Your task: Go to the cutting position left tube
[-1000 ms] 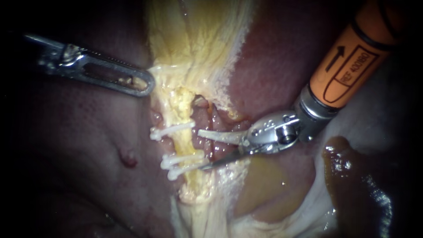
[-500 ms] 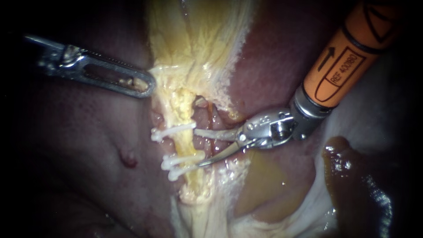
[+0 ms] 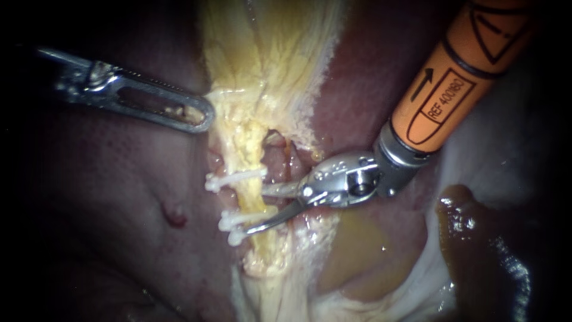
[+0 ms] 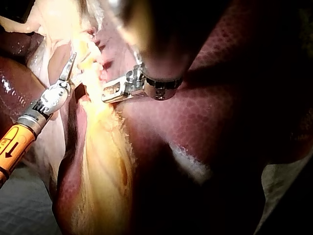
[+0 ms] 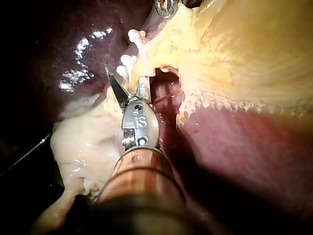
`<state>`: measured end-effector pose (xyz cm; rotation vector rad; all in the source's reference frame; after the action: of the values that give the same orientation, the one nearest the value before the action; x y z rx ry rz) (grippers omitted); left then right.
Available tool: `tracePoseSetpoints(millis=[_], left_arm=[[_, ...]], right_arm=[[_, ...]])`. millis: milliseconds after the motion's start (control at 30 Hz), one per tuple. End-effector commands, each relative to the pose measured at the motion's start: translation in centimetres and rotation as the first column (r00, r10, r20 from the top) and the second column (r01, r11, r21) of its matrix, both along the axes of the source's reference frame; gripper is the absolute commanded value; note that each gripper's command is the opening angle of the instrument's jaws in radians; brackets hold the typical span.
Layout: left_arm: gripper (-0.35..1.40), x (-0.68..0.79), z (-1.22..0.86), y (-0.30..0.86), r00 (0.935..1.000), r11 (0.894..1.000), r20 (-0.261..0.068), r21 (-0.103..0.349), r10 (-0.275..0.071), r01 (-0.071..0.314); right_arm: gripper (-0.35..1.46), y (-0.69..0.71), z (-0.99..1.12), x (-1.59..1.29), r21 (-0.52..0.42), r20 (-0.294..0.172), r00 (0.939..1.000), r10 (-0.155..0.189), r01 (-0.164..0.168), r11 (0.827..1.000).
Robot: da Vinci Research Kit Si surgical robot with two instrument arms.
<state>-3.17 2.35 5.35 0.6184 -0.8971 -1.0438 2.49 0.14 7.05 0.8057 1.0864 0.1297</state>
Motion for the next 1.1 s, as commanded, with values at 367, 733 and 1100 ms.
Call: tracePoseSetpoints(millis=[367, 733, 1100], left_arm=[[-0.35, -0.04, 0.01, 0.01, 1.0, 1.0, 0.0, 0.002, 0.001, -0.001], [-0.35, -0.06, 0.01, 0.01, 1.0, 1.0, 0.0, 0.002, 0.001, -0.001], [-0.35, -0.05, 0.01, 0.02, 1.0, 1.0, 0.001, 0.003, 0.002, -0.002]], right_arm=[[1.42, 0.02, 0.05, 0.29, 0.042, -0.057, 0.9984, -0.007, 0.01, 0.999], [1.4, -0.09, 0.15, 0.49, 0.108, -0.044, 0.9989, 0.018, -0.013, 0.994], [1.42, -0.19, -0.03, 0.54, 0.181, -0.104, 0.994, 0.033, -0.014, 0.983]])
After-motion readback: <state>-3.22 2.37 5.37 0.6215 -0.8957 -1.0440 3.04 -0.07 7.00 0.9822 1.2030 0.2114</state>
